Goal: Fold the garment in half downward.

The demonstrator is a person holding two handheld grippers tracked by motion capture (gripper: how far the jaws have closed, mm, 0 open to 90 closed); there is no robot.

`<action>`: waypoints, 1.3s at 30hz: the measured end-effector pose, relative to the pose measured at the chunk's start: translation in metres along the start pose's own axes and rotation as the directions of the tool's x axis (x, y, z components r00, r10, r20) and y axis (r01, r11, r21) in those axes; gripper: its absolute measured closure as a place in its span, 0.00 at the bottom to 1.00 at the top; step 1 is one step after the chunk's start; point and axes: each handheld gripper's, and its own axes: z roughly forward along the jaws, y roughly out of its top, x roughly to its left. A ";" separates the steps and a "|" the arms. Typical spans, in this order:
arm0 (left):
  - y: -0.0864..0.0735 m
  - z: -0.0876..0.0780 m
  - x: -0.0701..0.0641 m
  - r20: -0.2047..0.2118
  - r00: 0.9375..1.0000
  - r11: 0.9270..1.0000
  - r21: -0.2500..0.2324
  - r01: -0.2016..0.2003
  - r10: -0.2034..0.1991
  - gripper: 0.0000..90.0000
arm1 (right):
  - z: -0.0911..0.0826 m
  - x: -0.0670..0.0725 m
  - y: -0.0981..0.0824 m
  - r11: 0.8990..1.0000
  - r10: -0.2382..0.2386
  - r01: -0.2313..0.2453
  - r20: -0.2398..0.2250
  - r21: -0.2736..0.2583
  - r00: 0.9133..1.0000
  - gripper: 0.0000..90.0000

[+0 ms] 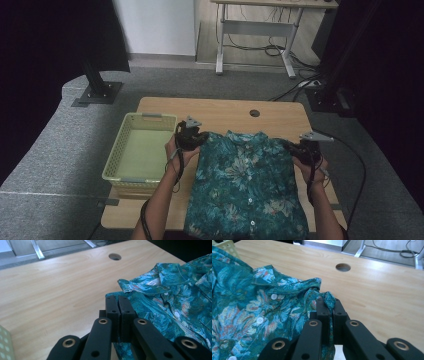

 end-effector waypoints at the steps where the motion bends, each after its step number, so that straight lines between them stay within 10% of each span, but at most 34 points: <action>1: 0.004 -0.001 0.001 -0.003 1.000 1.000 -0.002 -0.001 0.001 0.98 | -0.001 0.000 0.004 1.000 -0.002 0.002 0.007 -0.002 1.000 0.96; 39: 0.050 -0.027 0.028 -0.085 0.996 0.994 -0.110 -0.016 0.007 0.98 | -0.002 0.010 0.077 0.990 -0.042 0.056 0.107 -0.127 0.993 0.96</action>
